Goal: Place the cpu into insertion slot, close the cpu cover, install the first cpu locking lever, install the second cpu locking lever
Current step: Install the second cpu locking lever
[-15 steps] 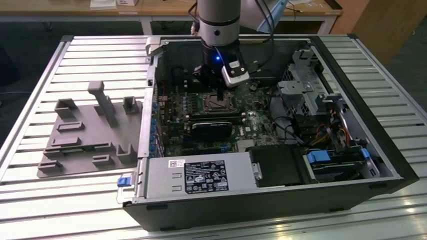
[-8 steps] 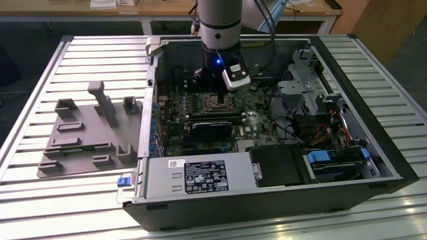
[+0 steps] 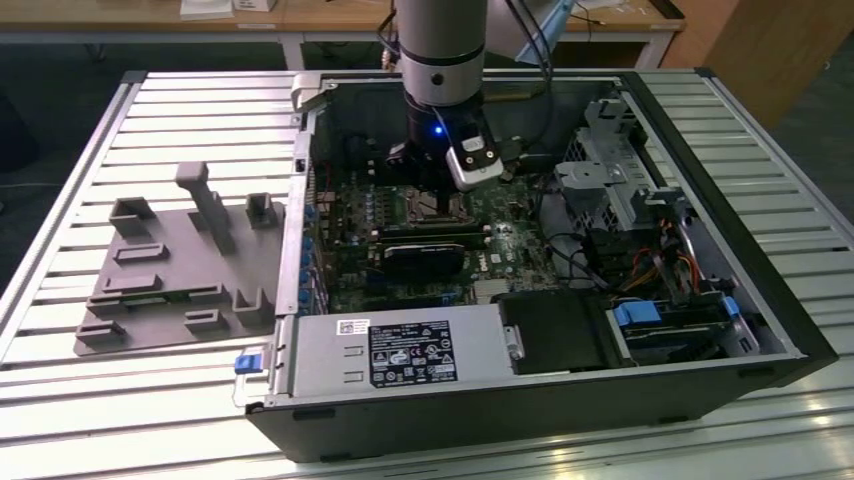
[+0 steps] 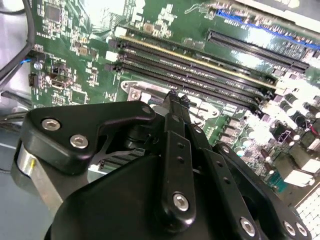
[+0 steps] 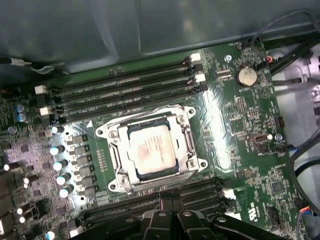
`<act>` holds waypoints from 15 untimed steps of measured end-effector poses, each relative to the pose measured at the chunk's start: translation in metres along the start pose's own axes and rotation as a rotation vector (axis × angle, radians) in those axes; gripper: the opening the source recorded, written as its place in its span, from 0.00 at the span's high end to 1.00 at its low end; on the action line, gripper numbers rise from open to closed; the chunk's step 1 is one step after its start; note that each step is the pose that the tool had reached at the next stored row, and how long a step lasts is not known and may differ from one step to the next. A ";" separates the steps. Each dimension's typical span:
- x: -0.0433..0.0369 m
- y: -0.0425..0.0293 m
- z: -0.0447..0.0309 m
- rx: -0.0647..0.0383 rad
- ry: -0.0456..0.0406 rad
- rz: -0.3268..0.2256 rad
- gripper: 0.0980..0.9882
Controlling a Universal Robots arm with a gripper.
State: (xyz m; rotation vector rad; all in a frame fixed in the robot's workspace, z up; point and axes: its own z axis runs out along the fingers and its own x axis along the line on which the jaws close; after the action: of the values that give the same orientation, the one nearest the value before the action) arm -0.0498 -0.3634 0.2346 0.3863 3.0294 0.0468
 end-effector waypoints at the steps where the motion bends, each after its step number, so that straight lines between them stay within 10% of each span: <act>1: -0.0002 -0.0008 0.0000 0.000 0.0000 0.000 1.00; 15: 0.0191 -0.0102 0.0050 -0.003 0.0005 0.000 1.00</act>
State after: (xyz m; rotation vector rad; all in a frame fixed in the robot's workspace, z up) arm -0.0702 -0.3684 0.2276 0.3860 3.0295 0.0517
